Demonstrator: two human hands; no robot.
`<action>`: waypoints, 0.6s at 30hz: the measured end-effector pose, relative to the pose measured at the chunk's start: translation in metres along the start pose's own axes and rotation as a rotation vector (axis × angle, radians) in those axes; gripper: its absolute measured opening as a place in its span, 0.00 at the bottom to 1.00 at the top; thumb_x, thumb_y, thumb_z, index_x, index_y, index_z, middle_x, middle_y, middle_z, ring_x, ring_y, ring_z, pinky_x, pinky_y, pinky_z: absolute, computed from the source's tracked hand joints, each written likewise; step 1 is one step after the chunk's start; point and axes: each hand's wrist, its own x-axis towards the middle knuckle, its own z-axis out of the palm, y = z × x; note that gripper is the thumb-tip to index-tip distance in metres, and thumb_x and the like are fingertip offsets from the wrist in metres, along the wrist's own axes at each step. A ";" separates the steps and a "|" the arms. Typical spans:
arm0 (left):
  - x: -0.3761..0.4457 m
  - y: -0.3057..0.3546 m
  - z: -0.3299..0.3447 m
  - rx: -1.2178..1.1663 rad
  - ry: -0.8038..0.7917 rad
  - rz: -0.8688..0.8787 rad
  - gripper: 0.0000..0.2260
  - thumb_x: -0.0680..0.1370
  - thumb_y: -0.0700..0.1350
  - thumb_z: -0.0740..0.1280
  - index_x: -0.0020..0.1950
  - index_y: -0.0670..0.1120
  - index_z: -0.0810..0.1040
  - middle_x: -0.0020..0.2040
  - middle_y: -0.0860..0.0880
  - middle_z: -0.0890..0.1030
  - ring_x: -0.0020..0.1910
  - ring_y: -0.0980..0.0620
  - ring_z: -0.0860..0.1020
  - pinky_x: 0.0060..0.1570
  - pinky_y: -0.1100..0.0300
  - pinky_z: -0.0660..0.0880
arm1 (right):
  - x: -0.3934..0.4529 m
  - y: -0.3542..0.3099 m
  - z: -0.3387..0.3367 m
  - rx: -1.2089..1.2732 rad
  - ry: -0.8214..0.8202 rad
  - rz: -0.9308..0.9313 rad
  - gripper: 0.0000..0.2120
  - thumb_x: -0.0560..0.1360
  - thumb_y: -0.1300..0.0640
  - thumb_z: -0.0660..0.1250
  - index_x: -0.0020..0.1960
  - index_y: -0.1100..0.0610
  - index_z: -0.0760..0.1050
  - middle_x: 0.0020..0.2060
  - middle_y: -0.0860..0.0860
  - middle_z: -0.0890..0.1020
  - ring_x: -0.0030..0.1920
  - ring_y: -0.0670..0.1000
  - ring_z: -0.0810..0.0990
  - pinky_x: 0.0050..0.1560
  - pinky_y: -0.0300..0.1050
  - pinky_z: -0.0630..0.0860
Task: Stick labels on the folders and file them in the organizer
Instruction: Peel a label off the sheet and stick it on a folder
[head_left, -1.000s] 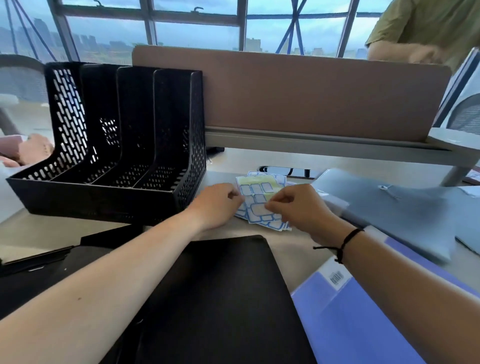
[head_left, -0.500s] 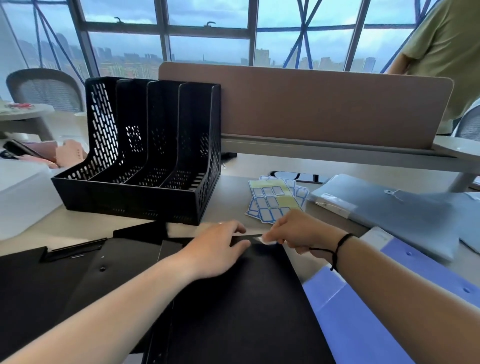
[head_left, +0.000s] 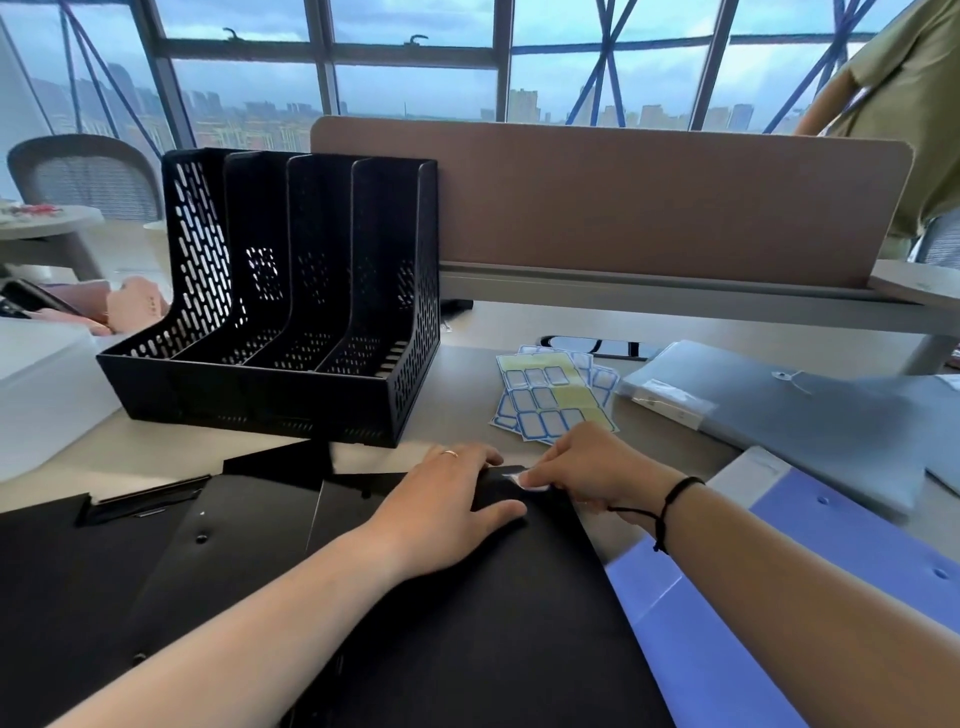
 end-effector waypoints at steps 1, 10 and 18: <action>0.000 0.000 0.000 0.015 0.002 0.009 0.27 0.75 0.65 0.66 0.70 0.54 0.70 0.65 0.55 0.76 0.66 0.54 0.69 0.66 0.58 0.68 | 0.000 0.000 0.000 -0.003 0.002 -0.002 0.10 0.69 0.57 0.78 0.43 0.59 0.78 0.26 0.53 0.65 0.19 0.47 0.59 0.20 0.36 0.59; 0.000 -0.003 0.000 0.054 -0.007 0.029 0.27 0.75 0.66 0.65 0.69 0.53 0.71 0.65 0.55 0.76 0.66 0.54 0.68 0.66 0.59 0.67 | -0.008 -0.001 -0.004 0.039 -0.023 0.005 0.12 0.70 0.56 0.77 0.39 0.61 0.77 0.21 0.52 0.68 0.19 0.48 0.63 0.22 0.36 0.60; -0.018 -0.022 -0.018 0.037 -0.035 -0.002 0.27 0.75 0.66 0.66 0.69 0.54 0.70 0.65 0.55 0.74 0.68 0.56 0.67 0.69 0.60 0.65 | -0.064 0.022 0.019 0.182 0.224 -0.256 0.19 0.73 0.54 0.75 0.58 0.44 0.70 0.39 0.51 0.83 0.31 0.53 0.81 0.39 0.51 0.79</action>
